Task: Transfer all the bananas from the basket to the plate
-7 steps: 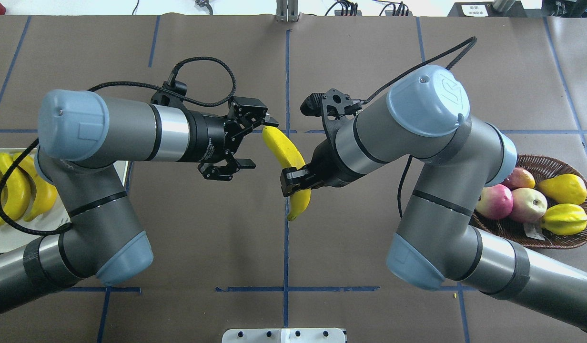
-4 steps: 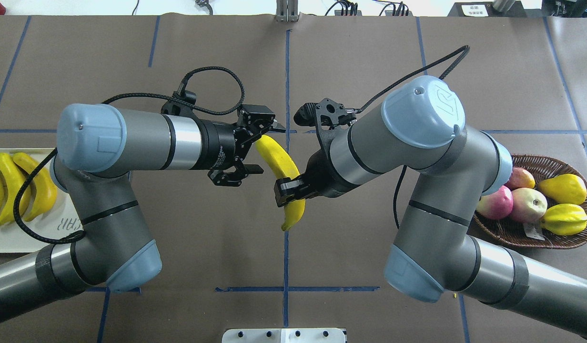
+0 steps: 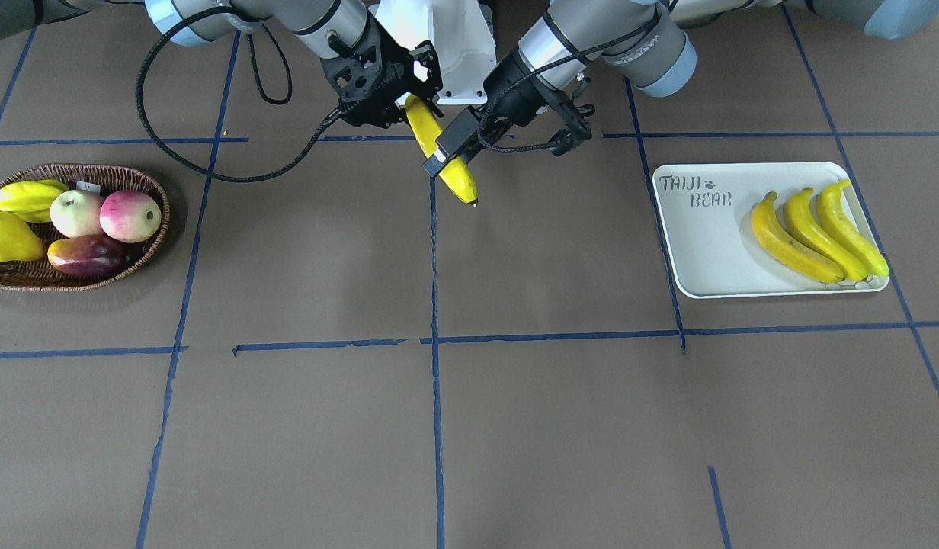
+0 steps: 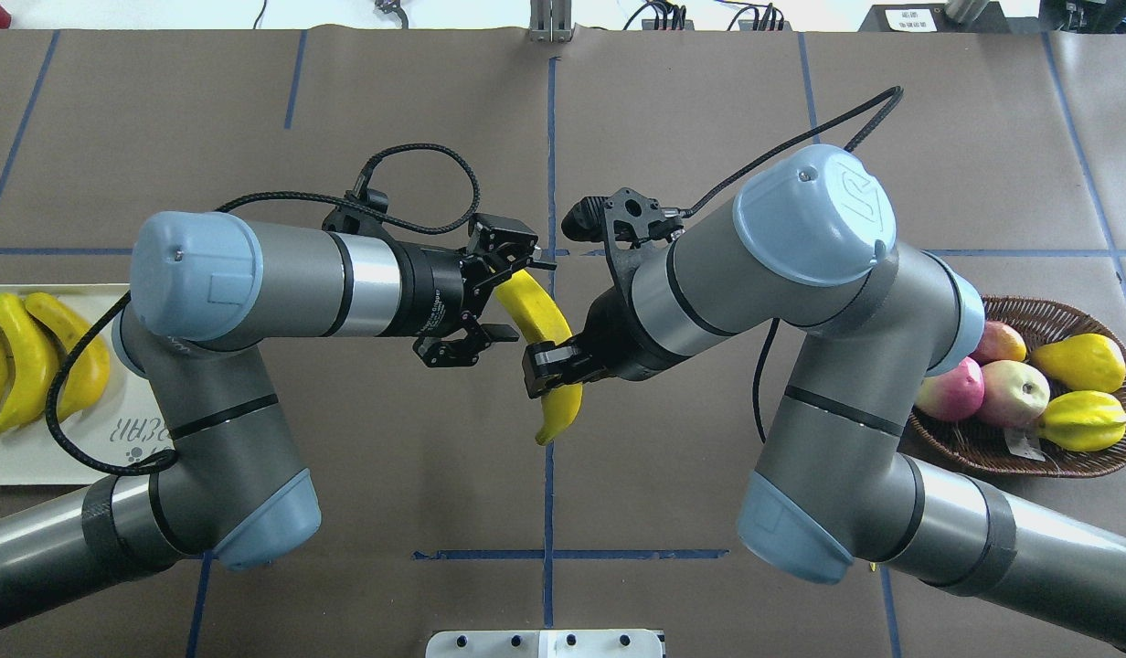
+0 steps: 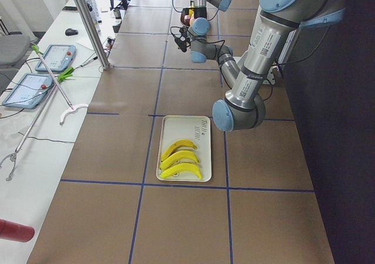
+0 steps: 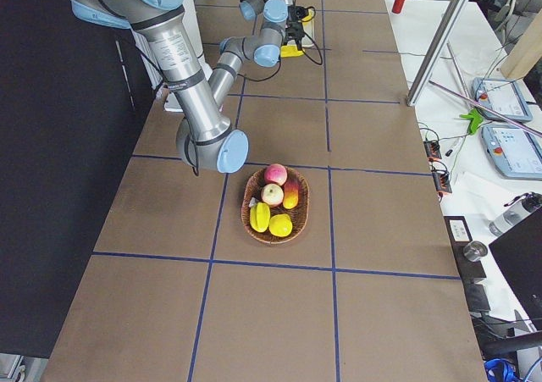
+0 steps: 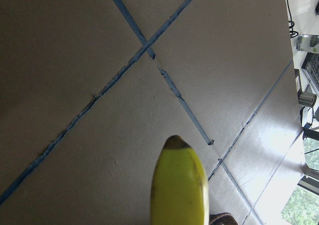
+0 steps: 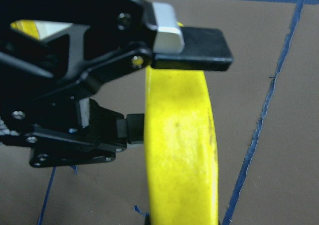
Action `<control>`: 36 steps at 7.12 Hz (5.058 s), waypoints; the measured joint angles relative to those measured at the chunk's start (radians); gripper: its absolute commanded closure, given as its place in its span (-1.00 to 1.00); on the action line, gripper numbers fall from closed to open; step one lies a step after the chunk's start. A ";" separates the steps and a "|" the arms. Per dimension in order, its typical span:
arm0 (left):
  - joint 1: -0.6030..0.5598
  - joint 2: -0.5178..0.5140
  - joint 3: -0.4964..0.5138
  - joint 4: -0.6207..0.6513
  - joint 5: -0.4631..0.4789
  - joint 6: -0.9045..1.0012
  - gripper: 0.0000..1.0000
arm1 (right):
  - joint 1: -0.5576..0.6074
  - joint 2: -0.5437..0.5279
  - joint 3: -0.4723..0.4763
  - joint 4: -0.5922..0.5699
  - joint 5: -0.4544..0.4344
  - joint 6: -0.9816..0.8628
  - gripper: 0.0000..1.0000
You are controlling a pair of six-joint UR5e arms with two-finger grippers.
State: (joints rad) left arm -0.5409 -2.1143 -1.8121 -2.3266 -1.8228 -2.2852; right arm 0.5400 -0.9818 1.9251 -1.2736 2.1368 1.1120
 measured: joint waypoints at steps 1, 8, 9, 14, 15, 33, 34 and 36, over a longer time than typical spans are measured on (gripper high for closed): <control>0.002 -0.004 0.000 0.000 0.010 -0.035 0.88 | 0.000 0.000 0.000 0.000 0.000 0.000 0.52; -0.002 0.014 -0.001 0.006 0.021 -0.064 1.00 | 0.020 -0.027 0.061 -0.006 0.014 0.055 -0.99; -0.004 0.041 -0.001 0.013 0.021 -0.057 1.00 | 0.036 -0.071 0.090 -0.013 0.022 0.055 -1.00; -0.116 0.256 -0.020 0.232 -0.051 0.199 1.00 | 0.181 -0.263 0.121 -0.189 0.039 -0.144 -1.00; -0.171 0.323 -0.021 0.247 -0.110 0.301 1.00 | 0.211 -0.270 0.121 -0.296 0.033 -0.266 -1.00; -0.562 0.710 0.020 0.230 -0.338 1.326 -0.99 | 0.559 -0.614 0.119 -0.451 0.050 -1.160 -0.99; -0.646 0.738 0.017 0.265 -0.392 1.521 -0.99 | 0.606 -0.631 0.100 -0.451 0.065 -1.233 -1.00; -0.802 0.749 0.001 0.465 -0.433 1.929 -0.99 | 0.721 -0.645 0.019 -0.448 0.138 -1.394 -0.99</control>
State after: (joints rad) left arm -1.3431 -1.3653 -1.8111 -1.8617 -2.2557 -0.3559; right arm 1.2609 -1.6269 1.9437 -1.7219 2.2750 -0.2821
